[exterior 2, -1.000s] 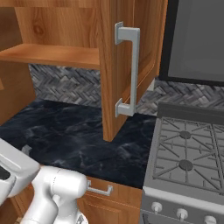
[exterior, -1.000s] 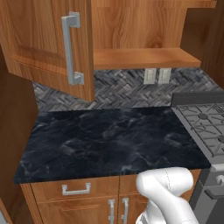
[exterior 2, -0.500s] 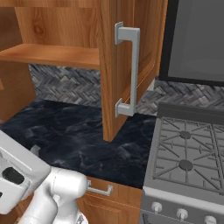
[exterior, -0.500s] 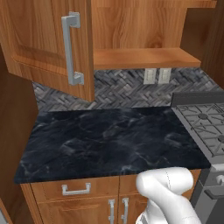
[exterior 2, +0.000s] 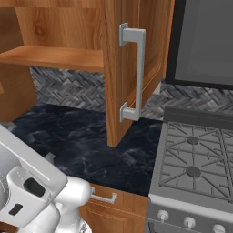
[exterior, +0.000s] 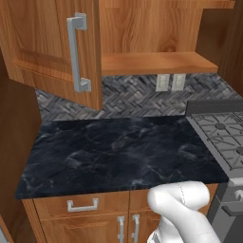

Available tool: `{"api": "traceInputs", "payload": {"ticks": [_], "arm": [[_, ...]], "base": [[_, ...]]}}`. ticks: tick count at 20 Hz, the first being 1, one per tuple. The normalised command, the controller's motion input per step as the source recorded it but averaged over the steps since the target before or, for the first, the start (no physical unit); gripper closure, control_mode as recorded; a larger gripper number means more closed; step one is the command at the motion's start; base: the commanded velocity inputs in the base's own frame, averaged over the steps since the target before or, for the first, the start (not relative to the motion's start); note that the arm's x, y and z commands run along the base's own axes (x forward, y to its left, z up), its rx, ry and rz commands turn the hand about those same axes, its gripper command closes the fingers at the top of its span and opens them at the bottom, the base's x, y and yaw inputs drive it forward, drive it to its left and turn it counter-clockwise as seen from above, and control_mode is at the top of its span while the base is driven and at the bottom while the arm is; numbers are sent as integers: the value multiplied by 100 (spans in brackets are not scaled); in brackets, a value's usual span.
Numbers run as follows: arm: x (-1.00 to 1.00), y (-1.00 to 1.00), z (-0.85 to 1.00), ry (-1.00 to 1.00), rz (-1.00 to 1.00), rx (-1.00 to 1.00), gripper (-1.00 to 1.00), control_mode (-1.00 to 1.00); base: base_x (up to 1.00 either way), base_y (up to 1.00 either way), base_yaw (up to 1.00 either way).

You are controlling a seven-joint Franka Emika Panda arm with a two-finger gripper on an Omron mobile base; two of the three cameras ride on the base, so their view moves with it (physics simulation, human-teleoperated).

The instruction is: Open the cabinet and move the ladle to the pot. Then close the cabinet.

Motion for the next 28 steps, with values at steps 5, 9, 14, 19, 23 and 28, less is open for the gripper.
{"api": "traceInputs", "payload": {"ticks": [5, 9, 14, 19, 23, 28], "arm": [[0, -4, 0, -1, 2, 0, -100, -100], [0, -11, 0, 0, 0, 0, -100, -100], [0, -27, 0, 0, 1, 0, -100, -100], [0, -32, 0, 0, 4, 0, -100, -100], [0, -25, 0, -1, 6, 0, -100, -100], [0, -20, 0, -1, 7, 0, -100, -100]], "base": [[0, 0, 0], [0, 0, 0], [0, 0, 0], [0, 0, 0], [0, 0, 0], [0, 0, 0]]}}
